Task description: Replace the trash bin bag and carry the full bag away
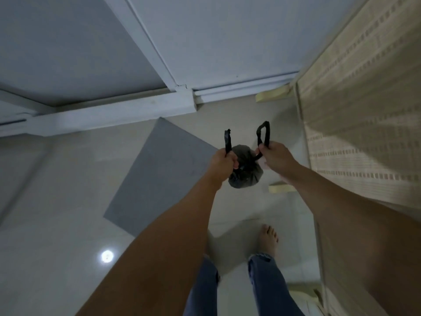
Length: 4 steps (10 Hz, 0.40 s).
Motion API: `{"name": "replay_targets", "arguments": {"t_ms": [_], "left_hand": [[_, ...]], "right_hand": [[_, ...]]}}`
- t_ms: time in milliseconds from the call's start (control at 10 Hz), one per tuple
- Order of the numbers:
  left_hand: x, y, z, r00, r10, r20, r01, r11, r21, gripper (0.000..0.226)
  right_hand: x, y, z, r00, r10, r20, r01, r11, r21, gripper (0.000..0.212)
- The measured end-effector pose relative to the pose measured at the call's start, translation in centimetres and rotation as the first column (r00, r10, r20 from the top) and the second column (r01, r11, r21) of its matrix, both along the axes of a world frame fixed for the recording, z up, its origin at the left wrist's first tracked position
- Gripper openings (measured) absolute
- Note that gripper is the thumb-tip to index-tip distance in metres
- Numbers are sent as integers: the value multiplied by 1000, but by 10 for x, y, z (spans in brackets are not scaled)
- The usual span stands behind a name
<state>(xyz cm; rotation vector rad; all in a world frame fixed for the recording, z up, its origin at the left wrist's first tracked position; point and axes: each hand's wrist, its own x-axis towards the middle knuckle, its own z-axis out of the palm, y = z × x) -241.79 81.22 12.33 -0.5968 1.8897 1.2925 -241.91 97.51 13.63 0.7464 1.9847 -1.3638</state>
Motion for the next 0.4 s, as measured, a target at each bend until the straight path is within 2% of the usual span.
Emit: {"name": "replay_targets", "arguments": {"t_ms": [100, 200, 300, 400], "left_hand": [[-17, 0, -3, 999, -32, -33, 30, 999, -43, 22], [-37, -2, 0, 996, -72, -54, 67, 994, -91, 17], [-51, -8, 7, 982, -162, -95, 147, 977, -154, 15], [-53, -19, 9, 984, -169, -63, 157, 974, -161, 32]], "right_hand": [[-15, -1, -5, 1000, 14, 4, -14, 999, 29, 25], [-31, 1, -13, 999, -37, 26, 38, 999, -21, 20], [-42, -2, -3, 999, -47, 11, 46, 999, 28, 26], [-51, -3, 7, 998, -67, 2, 67, 997, 49, 48]]}}
